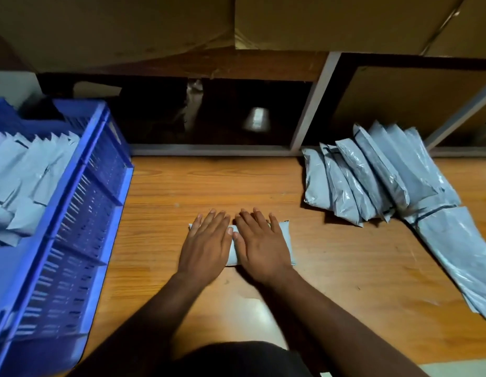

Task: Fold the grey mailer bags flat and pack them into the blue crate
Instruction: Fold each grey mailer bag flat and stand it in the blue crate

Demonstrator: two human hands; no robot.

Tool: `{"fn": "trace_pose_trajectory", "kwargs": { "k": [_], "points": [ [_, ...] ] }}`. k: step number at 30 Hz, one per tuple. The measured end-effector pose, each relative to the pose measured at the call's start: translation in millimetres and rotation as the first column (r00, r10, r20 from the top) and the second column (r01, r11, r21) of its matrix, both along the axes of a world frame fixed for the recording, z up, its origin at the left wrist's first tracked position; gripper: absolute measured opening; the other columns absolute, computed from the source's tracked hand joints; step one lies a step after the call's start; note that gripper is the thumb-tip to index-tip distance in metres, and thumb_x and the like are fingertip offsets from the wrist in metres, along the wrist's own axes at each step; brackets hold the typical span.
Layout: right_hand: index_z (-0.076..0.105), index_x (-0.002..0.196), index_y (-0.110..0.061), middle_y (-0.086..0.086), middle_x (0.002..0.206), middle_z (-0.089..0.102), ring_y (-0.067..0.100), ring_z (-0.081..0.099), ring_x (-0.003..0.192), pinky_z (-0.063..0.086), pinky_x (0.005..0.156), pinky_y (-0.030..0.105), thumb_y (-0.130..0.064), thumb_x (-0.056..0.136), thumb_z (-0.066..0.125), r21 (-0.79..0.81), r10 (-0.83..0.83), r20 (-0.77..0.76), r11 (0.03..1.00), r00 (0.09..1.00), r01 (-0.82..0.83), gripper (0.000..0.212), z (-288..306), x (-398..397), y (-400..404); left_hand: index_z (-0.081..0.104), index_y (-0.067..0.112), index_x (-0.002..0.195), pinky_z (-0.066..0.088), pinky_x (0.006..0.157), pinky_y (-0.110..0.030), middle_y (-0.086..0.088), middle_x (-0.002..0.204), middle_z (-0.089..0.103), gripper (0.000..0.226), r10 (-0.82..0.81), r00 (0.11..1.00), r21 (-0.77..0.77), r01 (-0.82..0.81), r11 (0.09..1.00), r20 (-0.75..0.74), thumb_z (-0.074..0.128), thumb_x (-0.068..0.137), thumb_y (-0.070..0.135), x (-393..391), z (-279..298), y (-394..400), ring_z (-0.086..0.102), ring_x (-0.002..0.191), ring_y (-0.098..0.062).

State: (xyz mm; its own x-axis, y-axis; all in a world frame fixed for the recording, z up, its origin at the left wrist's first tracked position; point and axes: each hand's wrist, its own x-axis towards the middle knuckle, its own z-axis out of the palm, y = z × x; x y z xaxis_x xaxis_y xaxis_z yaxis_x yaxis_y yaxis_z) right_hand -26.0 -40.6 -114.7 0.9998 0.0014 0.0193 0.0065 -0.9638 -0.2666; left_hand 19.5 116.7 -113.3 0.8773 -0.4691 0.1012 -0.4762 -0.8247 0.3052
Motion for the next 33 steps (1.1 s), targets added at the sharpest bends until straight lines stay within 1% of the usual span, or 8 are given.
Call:
{"fn": "trace_pose_trajectory", "kwargs": {
  "k": [3, 8, 12, 16, 22, 24, 29, 33],
  "points": [
    [0.046, 0.153, -0.018, 0.001, 0.159, 0.046, 0.028, 0.030, 0.153, 0.014, 0.126, 0.053, -0.042, 0.110, 0.022, -0.050, -0.015, 0.028, 0.999, 0.999, 0.016, 0.056, -5, 1, -1, 0.058, 0.009, 0.144, 0.025, 0.123, -0.044, -0.006, 0.149, 0.056, 0.059, -0.011, 1.000, 0.027, 0.010, 1.000, 0.016, 0.023, 0.107, 0.039, 0, -3, -3, 0.042, 0.147, -0.023],
    [0.044, 0.155, -0.017, 0.003, 0.161, 0.043, 0.029, 0.025, 0.155, 0.014, 0.126, 0.053, -0.040, 0.110, 0.024, -0.089, -0.009, 0.011, 0.996, 1.000, 0.010, 0.054, -6, 3, 1, 0.051, 0.010, 0.149, 0.024, 0.125, -0.045, -0.005, 0.154, 0.050, 0.061, 0.013, 1.000, 0.102, -0.016, 0.995, 0.023, 0.016, 0.108, 0.039, 2, -11, -7, 0.032, 0.152, -0.022],
    [0.041, 0.157, -0.018, 0.002, 0.164, 0.039, 0.028, 0.021, 0.157, 0.012, 0.127, 0.051, -0.039, 0.111, 0.023, -0.093, -0.017, -0.003, 0.995, 1.000, 0.017, 0.054, -11, 5, 1, 0.052, 0.008, 0.148, 0.026, 0.124, -0.047, -0.007, 0.154, 0.050, 0.063, 0.006, 0.999, 0.101, -0.010, 0.995, 0.047, 0.011, 0.110, 0.038, 3, -16, -8, 0.032, 0.152, -0.024],
    [0.043, 0.156, -0.016, 0.004, 0.163, 0.040, 0.030, 0.024, 0.156, 0.014, 0.127, 0.051, -0.038, 0.110, 0.023, -0.085, -0.015, -0.015, 0.996, 1.000, 0.014, 0.054, -15, 8, 2, 0.054, 0.007, 0.147, 0.028, 0.123, -0.048, -0.009, 0.154, 0.051, 0.058, 0.003, 0.997, 0.085, -0.010, 0.996, 0.083, 0.017, 0.111, 0.034, 3, -22, -9, 0.033, 0.151, -0.026],
    [0.040, 0.157, -0.018, 0.003, 0.165, 0.036, 0.030, 0.022, 0.156, 0.014, 0.127, 0.051, -0.040, 0.110, 0.018, -0.079, -0.023, -0.060, 0.997, 0.998, 0.018, 0.057, -16, 10, 2, 0.052, 0.011, 0.149, 0.024, 0.125, -0.045, -0.006, 0.157, 0.046, 0.061, 0.016, 0.999, 0.124, -0.019, 0.992, 0.029, 0.012, 0.110, 0.036, 4, -22, -11, 0.034, 0.151, -0.023],
    [0.041, 0.157, -0.018, 0.003, 0.164, 0.037, 0.030, 0.026, 0.155, 0.018, 0.126, 0.052, -0.040, 0.110, 0.019, -0.063, -0.027, -0.065, 0.998, 0.998, 0.023, 0.057, -15, 10, 2, 0.050, 0.013, 0.150, 0.022, 0.126, -0.042, -0.003, 0.158, 0.045, 0.061, 0.032, 0.999, 0.093, -0.030, 0.995, -0.014, 0.015, 0.108, 0.039, 5, -21, -11, 0.032, 0.152, -0.020],
    [0.053, 0.148, -0.020, -0.001, 0.154, 0.052, 0.027, 0.041, 0.147, 0.021, 0.123, 0.053, -0.043, 0.107, 0.020, 0.030, -0.055, 0.002, 0.998, 0.998, 0.055, 0.057, 1, 11, 5, 0.043, 0.017, 0.155, 0.016, 0.127, -0.029, 0.006, 0.162, 0.036, 0.063, 0.077, 0.982, -0.204, -0.112, 0.973, -0.172, 0.019, 0.105, 0.048, 10, -10, 4, 0.027, 0.151, -0.006],
    [0.054, 0.147, -0.018, 0.000, 0.152, 0.054, 0.026, 0.039, 0.148, 0.016, 0.125, 0.053, -0.039, 0.108, 0.023, 0.028, -0.004, -0.006, 1.000, 1.000, 0.004, 0.054, 2, 21, 27, 0.037, 0.014, 0.157, 0.012, 0.128, -0.037, 0.002, 0.165, 0.033, 0.073, 0.087, 0.987, -0.085, -0.099, 0.991, -0.131, 0.006, 0.103, 0.050, 12, -16, 18, 0.022, 0.154, -0.010]
  ]
}}
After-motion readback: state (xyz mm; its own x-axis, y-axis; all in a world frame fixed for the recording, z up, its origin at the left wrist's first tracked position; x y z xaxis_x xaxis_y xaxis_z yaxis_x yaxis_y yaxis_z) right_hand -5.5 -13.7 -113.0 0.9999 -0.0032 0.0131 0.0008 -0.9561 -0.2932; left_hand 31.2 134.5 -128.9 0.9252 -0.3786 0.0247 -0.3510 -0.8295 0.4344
